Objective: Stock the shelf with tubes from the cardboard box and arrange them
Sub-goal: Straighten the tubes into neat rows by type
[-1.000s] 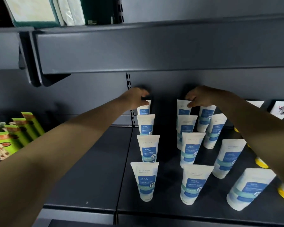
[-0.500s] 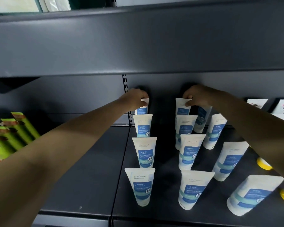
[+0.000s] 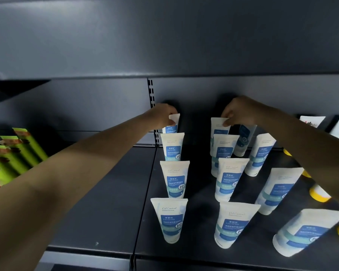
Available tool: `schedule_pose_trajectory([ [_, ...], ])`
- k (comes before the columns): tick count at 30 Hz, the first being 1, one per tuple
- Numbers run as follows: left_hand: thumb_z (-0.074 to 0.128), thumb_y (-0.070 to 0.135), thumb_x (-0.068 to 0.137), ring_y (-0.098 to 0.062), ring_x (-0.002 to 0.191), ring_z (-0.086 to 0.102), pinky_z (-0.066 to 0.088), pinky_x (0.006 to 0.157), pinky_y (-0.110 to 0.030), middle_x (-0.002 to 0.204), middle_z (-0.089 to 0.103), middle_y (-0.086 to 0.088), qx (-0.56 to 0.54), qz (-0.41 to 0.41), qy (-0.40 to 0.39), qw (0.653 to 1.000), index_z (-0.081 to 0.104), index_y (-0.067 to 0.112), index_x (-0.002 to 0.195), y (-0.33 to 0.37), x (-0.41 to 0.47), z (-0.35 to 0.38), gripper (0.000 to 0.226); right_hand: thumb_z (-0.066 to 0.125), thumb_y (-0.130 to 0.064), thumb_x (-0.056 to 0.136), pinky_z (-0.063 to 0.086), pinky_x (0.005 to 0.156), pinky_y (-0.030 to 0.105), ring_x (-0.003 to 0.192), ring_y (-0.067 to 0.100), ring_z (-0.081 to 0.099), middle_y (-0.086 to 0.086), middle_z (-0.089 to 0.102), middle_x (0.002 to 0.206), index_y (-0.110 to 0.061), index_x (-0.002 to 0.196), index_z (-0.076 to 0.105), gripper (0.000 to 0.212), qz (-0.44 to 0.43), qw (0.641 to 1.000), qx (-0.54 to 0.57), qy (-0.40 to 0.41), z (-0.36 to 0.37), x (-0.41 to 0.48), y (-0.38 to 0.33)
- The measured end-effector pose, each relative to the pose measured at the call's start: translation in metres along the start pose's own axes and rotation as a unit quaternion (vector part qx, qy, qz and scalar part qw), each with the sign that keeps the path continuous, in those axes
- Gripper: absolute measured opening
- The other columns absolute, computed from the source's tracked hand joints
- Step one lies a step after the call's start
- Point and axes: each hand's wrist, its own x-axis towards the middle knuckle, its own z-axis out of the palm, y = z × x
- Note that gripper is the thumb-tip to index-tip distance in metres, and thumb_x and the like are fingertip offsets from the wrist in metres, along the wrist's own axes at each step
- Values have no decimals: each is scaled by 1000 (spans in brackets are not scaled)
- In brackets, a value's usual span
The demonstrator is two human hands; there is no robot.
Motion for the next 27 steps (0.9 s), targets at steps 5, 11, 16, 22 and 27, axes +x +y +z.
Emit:
schedule_pose_trajectory([
  [5, 65, 14, 86, -25, 110, 55, 40, 86, -29, 119, 61, -11, -20, 8, -15, 1000, 61, 6, 119, -4, -3, -4, 34, 71, -13, 80, 47, 85, 29, 87, 15, 61, 3, 71, 101, -9, 104, 72, 24, 7, 1000, 8, 5, 1, -3, 1],
  [11, 64, 14, 86, -20, 101, 57, 39, 79, -24, 116, 64, -10, -35, 28, -37, 998, 62, 6, 117, 1, -9, -5, 32, 70, -15, 82, 43, 83, 26, 90, 14, 57, 5, 69, 108, -9, 108, 70, 26, 4, 1000, -2, 0, 0, -6, -3],
  [16, 65, 17, 86, -13, 93, 54, 37, 74, -23, 113, 64, -6, -43, 26, -45, 998, 62, 10, 117, 2, -11, -6, 31, 75, -21, 79, 44, 86, 25, 98, 17, 61, 1, 68, 107, -12, 114, 66, 38, 58, 997, 45, -17, -20, -16, 3],
  [22, 64, 13, 86, -16, 94, 58, 41, 76, -24, 110, 66, -7, -48, 28, -41, 998, 64, 8, 113, 4, -16, -13, 28, 78, -18, 75, 38, 76, 24, 94, 25, 58, 13, 65, 107, -4, 109, 67, 39, 162, 986, -20, 17, -17, -23, 24],
  [27, 63, 12, 86, -21, 104, 58, 43, 83, -28, 113, 65, -7, -32, 29, -36, 998, 64, 9, 113, 4, -18, -12, 27, 78, -3, 70, 37, 73, 25, 102, 33, 57, 19, 63, 110, 1, 105, 64, 38, 190, 980, -15, 62, -15, -22, 21],
])
